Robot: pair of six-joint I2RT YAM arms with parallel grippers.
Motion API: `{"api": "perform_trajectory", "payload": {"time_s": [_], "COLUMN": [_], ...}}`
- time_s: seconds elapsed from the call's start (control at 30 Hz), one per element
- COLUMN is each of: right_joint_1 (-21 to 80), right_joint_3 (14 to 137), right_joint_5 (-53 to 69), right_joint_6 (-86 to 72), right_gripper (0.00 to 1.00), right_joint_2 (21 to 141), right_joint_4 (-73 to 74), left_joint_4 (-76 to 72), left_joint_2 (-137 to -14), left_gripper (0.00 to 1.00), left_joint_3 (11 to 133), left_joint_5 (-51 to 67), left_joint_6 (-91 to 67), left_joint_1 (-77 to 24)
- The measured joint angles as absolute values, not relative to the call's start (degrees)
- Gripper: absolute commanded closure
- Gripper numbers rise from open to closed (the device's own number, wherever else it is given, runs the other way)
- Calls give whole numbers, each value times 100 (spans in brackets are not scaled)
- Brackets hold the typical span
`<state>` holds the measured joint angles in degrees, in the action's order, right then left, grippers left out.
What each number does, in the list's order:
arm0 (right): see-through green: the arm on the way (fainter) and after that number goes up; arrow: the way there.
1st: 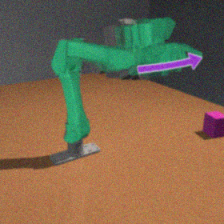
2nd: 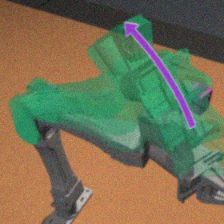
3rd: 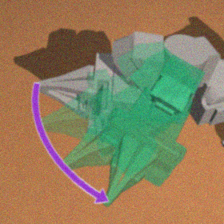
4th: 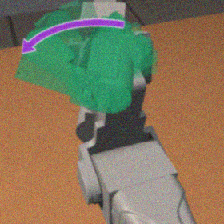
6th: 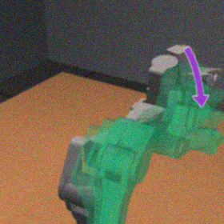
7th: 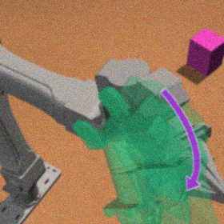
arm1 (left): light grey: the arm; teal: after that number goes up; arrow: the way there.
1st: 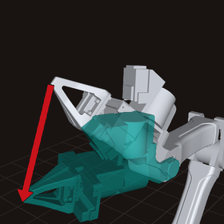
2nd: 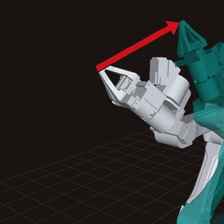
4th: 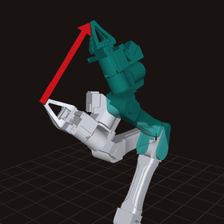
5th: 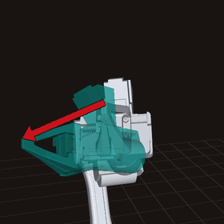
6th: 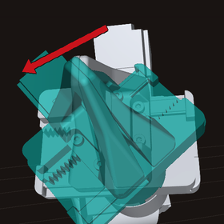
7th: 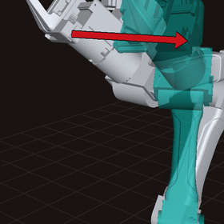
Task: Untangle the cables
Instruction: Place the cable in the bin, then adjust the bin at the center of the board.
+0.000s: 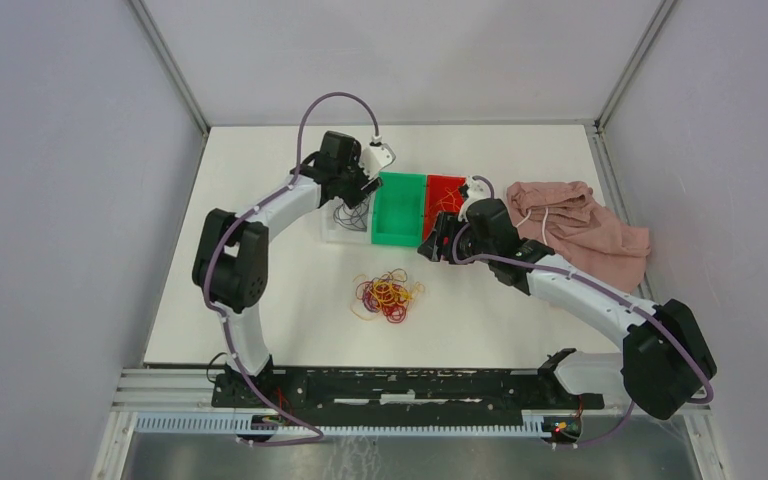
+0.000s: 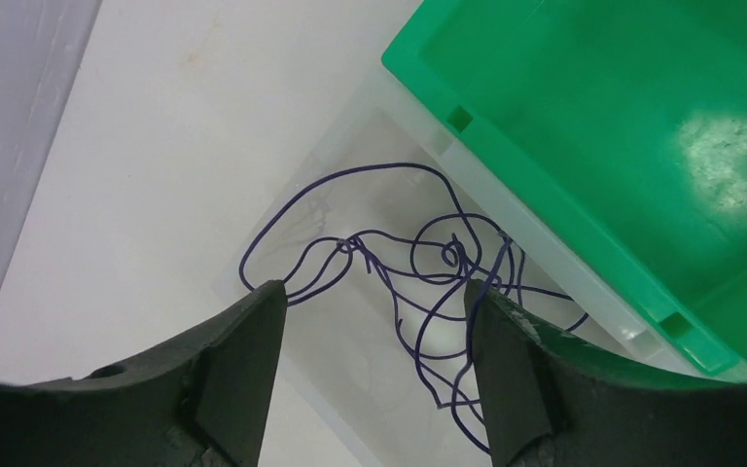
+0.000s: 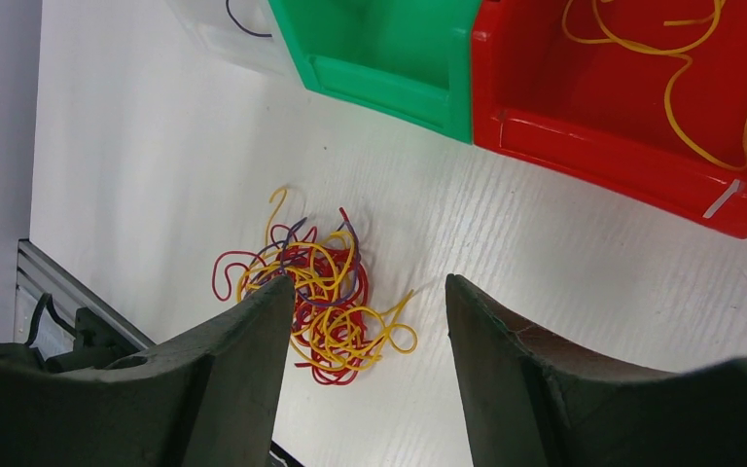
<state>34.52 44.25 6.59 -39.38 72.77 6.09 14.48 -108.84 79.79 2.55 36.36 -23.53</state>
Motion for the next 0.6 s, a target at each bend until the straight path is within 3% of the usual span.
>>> {"api": "perform_trajectory", "payload": {"time_s": [0.33, 0.6], "right_joint_1": [3441, 3435], "right_joint_3": [4425, 4425], "right_joint_5": [705, 703], "right_joint_6": [-3933, -3907], "right_gripper": [35, 35], "right_joint_2": [7282, 7282], "right_joint_4": [657, 749], "left_joint_4": [2703, 2709], "left_joint_2": [-10892, -11271], "left_gripper": [23, 39], "left_joint_3": [9463, 9596], "left_joint_5": [1245, 1269], "left_joint_6": [3957, 3975], "left_joint_1": [-2084, -1935]}}
